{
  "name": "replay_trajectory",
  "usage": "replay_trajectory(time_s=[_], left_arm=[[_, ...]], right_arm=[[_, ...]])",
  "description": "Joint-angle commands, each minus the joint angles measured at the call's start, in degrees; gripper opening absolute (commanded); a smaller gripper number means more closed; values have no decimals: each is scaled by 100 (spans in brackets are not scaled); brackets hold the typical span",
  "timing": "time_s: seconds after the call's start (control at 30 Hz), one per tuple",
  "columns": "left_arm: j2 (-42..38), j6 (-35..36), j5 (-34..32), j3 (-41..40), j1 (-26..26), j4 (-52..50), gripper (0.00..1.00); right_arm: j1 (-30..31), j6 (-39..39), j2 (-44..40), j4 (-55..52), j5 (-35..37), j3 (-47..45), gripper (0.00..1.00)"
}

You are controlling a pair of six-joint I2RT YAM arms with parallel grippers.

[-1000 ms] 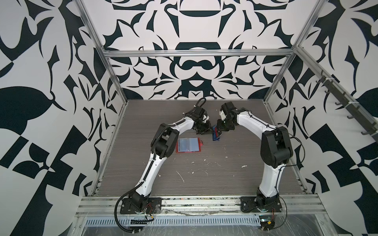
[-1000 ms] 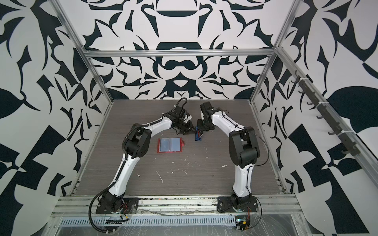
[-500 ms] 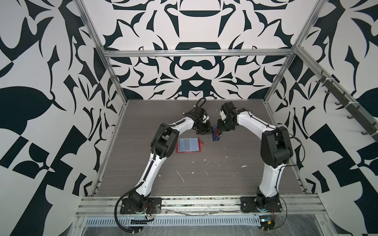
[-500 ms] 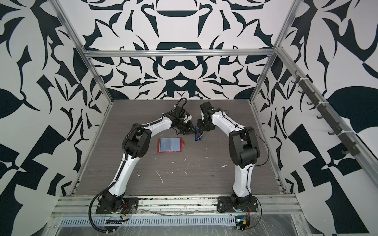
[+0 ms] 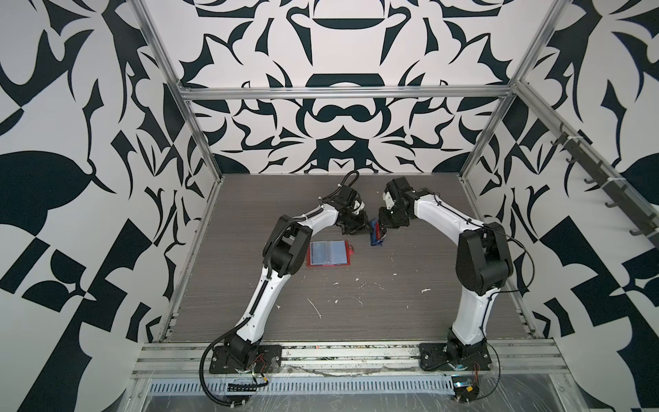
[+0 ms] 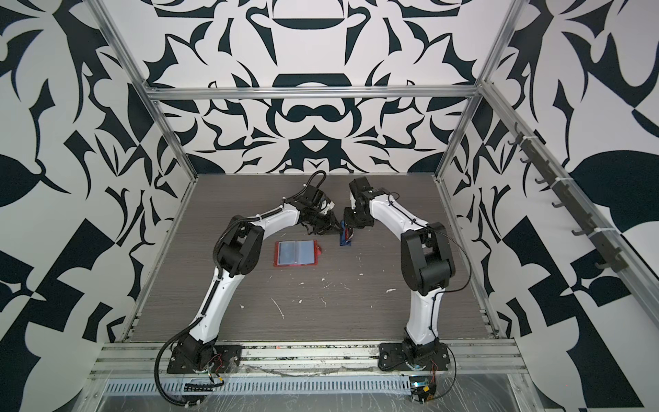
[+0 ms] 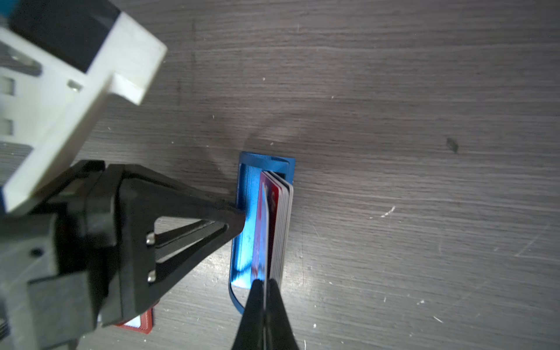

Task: Insert credit cards into a card holder
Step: Pick up the credit card from the storage box.

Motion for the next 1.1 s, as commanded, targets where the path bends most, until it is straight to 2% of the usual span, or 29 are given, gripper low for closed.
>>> replay_trajectory(time_s=[0.0, 0.33, 0.53, 0.8, 1.07], left_arm=[[141, 83, -213, -269, -20, -502, 23], [-659, 196, -72, -412, -27, -485, 32], [-1493, 376, -358, -825, -20, -559, 34], [-2697, 637, -1010, -2041, 61, -519, 34], [-4021, 699, -1344, -3779, 546, -301, 35]], right_arm=[[-33, 37, -406, 84, -25, -95, 0], [-33, 107, -986, 590, -473, -606, 0], [-33, 126, -1335, 829, -893, -971, 0], [100, 395, -1582, 1448, -1692, -1497, 0], [418, 819, -1633, 2098, -2021, -1924, 0]])
